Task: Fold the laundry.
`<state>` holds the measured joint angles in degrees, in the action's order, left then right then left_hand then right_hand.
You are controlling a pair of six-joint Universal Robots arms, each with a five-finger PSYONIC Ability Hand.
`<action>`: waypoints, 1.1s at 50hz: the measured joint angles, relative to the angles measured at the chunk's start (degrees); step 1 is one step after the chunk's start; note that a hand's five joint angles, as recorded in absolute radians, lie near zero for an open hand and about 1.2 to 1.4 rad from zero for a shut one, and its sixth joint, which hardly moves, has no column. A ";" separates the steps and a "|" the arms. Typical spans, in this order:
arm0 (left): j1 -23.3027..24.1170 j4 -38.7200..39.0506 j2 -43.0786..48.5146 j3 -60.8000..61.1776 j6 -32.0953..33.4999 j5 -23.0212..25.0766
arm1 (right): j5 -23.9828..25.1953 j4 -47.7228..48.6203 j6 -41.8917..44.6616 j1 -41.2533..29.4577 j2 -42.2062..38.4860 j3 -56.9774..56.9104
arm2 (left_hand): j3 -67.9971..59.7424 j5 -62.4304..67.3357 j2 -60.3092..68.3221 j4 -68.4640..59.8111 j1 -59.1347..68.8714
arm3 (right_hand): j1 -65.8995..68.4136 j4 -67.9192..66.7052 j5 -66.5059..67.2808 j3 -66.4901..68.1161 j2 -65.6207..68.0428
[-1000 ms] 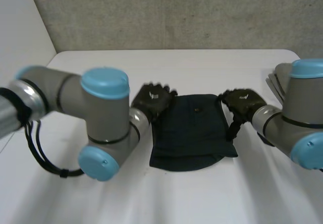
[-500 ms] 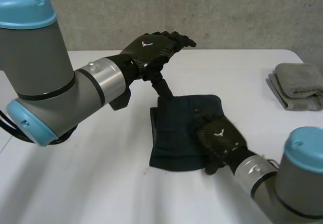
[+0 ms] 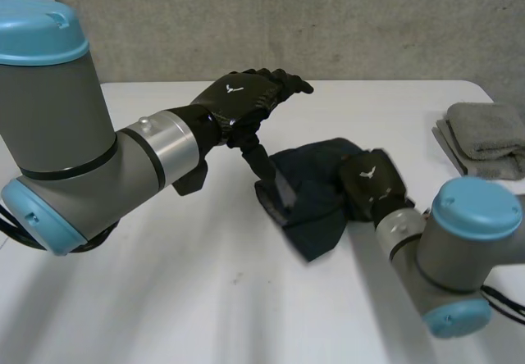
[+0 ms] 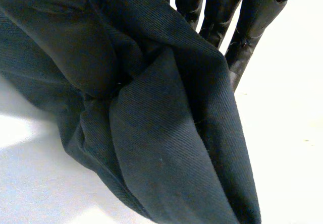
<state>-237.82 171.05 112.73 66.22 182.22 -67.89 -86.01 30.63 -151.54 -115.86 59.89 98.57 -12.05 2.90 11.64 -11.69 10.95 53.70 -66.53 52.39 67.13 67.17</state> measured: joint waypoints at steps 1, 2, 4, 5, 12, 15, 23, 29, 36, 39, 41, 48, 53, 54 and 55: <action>-0.01 0.00 -0.03 0.05 -0.02 -0.02 | -0.02 -0.29 0.03 0.93 -0.21 -0.96 | 0.00 -0.01 0.00 0.00 0.00 | 0.43 0.00 0.00 0.00 0.00; -0.01 0.00 -0.06 0.10 -0.05 -0.04 | 0.15 -0.83 0.12 2.07 -0.53 -2.03 | 0.00 0.00 0.00 0.00 0.00 | 0.43 0.00 0.00 0.00 0.00; -0.01 0.00 -0.09 0.21 -0.08 -0.05 | 0.93 -2.30 0.52 4.27 -1.36 -4.19 | 0.00 0.00 0.00 0.00 0.00 | 0.43 0.00 0.00 0.00 0.00; -0.01 0.00 -0.11 0.25 -0.09 -0.06 | 1.48 -3.11 0.79 5.30 -1.80 -5.30 | 0.00 0.00 0.00 0.00 0.00 | 0.43 0.00 0.00 0.00 0.00; -0.07 0.06 -0.14 0.66 -0.12 -0.06 | 7.60 -9.43 3.53 12.31 -6.22 -16.19 | 0.00 0.00 0.00 0.00 0.00 | 0.86 0.00 0.00 0.00 0.00; -0.09 0.07 -0.06 0.78 -0.13 -0.09 | 10.38 -11.26 4.05 14.96 -8.70 -24.08 | 0.00 0.00 0.00 0.00 0.00 | 0.97 0.00 0.00 0.00 0.00; -0.13 0.08 0.52 0.85 -0.13 -0.90 | 12.30 -13.20 2.13 19.47 -14.27 -45.66 | 0.00 0.00 0.00 0.00 0.00 | 1.29 -1.57 0.00 0.00 0.00; -0.15 0.08 0.73 0.92 -0.12 -2.31 | 11.81 -14.02 -1.68 22.79 -18.41 -60.63 | 0.00 0.00 0.00 0.00 0.00 | 1.29 -1.65 1.85 0.00 0.00; -0.23 0.16 0.72 1.66 -0.26 -2.93 | 13.29 -18.03 -4.80 29.57 -25.00 -74.08 | 0.00 -0.02 0.00 0.00 0.00 | 1.49 -1.88 3.26 0.00 0.00; -0.24 0.23 0.75 2.14 -0.37 -2.92 | 16.34 -20.38 -5.07 32.16 -28.36 -76.91 | 0.00 0.01 0.00 0.00 0.00 | 1.49 -2.12 3.30 0.00 0.00; -0.24 0.27 0.79 2.36 -0.40 -2.91 | 18.32 -21.29 -5.09 33.07 -29.91 -77.48 | 0.00 -0.01 0.00 0.00 0.00 | 1.49 -2.12 3.30 0.00 0.00; -0.14 0.57 1.86 3.26 -0.45 -2.86 | 29.04 -24.03 -4.48 36.77 -34.65 -73.41 | 0.00 0.00 0.00 0.00 0.00 | 1.49 -2.12 3.33 0.00 0.00; -0.07 0.72 2.59 3.36 -0.43 -2.89 | 33.52 -24.43 -3.79 38.83 -34.45 -68.58 | 0.00 0.00 0.00 0.00 0.00 | 1.49 -2.17 4.56 0.00 0.00; -0.05 0.76 2.82 3.36 -0.43 -2.92 | 35.55 -24.43 -3.09 40.06 -33.26 -65.31 | 0.00 0.00 0.00 0.00 0.00 | 1.49 -2.36 4.77 0.00 0.00; -0.03 0.77 2.89 3.36 -0.43 -2.92 | 36.14 -24.41 -2.83 40.46 -32.66 -64.19 | 0.00 0.00 0.00 0.00 0.00 | 1.49 -2.37 4.78 0.00 0.00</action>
<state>-237.86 171.82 115.62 69.59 181.79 -70.81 -49.87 6.23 -154.37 -75.39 27.23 34.38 -12.05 2.90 11.64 -11.69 10.95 55.19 -68.90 57.18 67.13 67.17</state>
